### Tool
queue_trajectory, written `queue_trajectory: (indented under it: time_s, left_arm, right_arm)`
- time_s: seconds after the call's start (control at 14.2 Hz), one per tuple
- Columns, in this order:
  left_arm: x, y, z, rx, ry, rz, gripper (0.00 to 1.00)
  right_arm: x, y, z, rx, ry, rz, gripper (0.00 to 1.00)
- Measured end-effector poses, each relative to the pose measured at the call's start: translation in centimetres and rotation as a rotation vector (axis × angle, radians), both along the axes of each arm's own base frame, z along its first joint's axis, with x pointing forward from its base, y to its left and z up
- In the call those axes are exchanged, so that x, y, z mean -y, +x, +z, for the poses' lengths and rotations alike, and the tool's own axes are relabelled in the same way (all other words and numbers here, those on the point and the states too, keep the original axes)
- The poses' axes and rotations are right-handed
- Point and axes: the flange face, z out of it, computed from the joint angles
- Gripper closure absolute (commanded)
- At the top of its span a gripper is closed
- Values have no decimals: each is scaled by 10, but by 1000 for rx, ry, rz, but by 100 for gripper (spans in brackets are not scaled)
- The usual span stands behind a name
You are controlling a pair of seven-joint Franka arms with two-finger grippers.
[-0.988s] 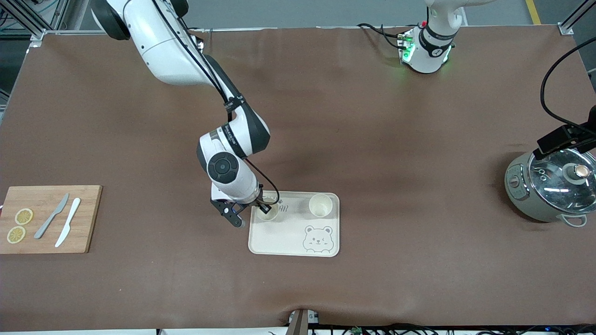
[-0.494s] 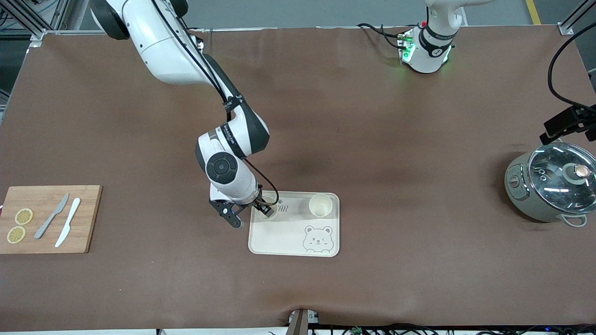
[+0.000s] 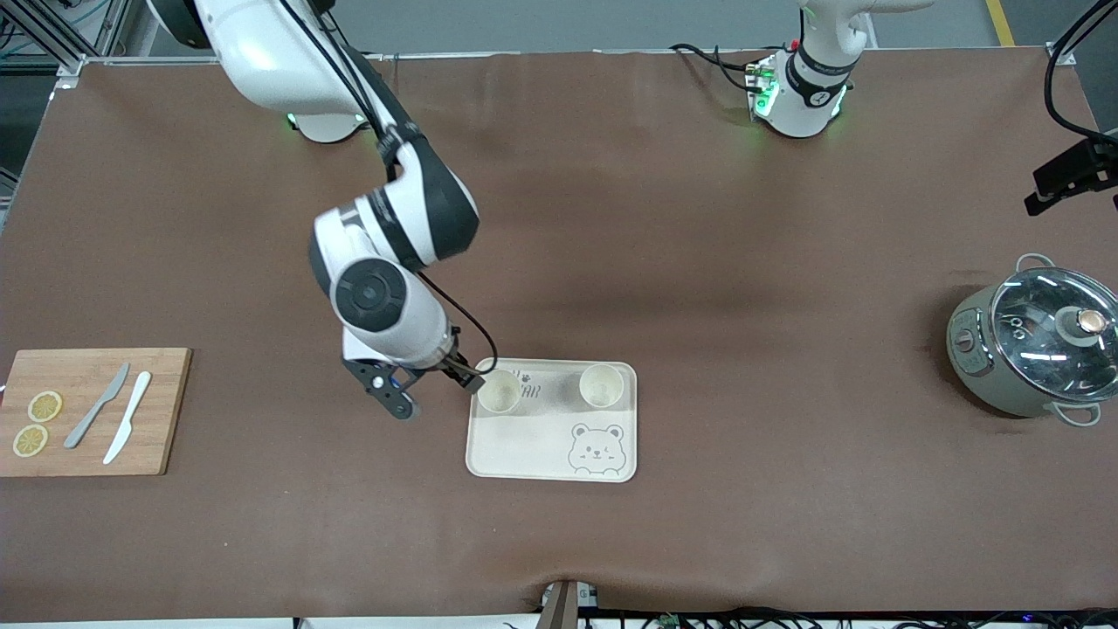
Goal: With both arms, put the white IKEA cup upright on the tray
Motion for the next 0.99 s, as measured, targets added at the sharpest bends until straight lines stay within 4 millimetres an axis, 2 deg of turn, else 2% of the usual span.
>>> queue_trajectory:
  time_s: [0.07,0.21,0.78,0.99]
  left_arm:
    - [9,-5,-3,-9,-2,-2,0]
    - [20,-12,-8,-18,-4,-4,0]
    - [21,-16,-7,-5,-5,-4,0]
    - [16,-16,-7,-6,-6,9,0]
  right_arm:
    - [16,-4,26,-3,3,3,0]
    - [48,-10,59,-10,13,24,0]
    - [186,-50,114,-16,71,233,0]
    - [246,-67,135,-4,93,375,0]
